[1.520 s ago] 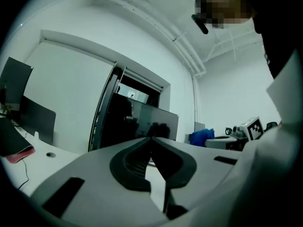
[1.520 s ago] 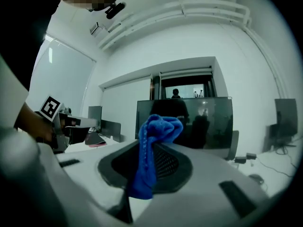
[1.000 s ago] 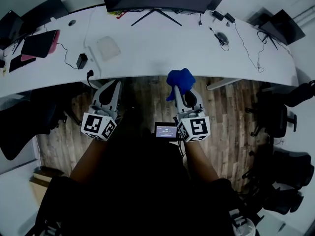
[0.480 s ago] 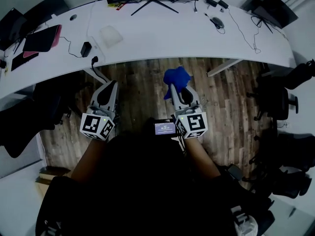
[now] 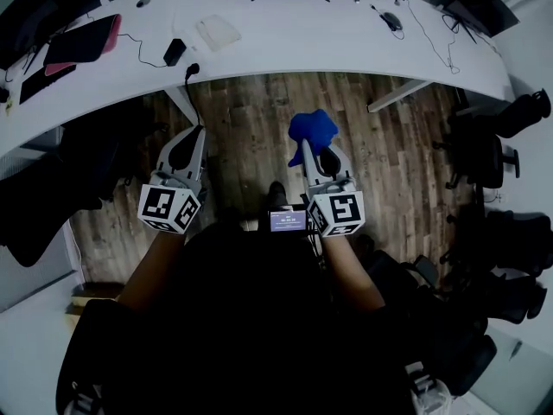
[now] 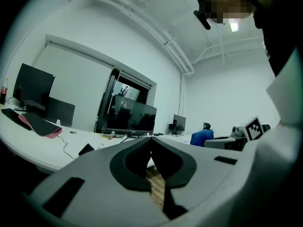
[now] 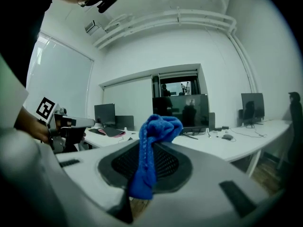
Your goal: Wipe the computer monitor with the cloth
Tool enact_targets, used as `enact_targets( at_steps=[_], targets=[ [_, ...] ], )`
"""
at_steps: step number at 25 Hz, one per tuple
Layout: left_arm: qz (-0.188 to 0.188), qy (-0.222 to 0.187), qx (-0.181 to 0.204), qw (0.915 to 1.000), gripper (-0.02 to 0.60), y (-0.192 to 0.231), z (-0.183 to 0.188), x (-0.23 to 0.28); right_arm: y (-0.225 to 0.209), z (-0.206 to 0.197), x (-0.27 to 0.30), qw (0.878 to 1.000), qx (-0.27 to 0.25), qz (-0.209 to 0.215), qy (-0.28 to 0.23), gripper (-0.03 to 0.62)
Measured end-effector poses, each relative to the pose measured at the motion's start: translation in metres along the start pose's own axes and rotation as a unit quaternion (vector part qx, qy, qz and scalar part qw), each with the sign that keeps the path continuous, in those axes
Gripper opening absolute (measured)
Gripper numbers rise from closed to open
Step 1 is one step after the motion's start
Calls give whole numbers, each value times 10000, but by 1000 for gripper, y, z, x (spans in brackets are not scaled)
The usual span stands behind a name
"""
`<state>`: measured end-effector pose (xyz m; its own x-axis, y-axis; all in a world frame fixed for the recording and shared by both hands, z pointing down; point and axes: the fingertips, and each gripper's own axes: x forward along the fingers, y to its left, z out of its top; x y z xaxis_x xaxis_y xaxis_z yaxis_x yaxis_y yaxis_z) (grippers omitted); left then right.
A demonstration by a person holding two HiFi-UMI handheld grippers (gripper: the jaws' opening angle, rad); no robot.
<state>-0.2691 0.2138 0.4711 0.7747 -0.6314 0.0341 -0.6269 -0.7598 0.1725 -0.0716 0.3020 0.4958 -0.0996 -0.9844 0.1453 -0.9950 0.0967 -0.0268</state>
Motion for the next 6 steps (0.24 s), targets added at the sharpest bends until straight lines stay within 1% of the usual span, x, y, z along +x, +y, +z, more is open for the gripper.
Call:
enact_targets(
  at_steps=[6],
  targets=[
    [-320, 75, -148, 9994, -5, 13, -4, -32, 33, -14, -4, 9999, 85, -66, 111, 64]
  ],
)
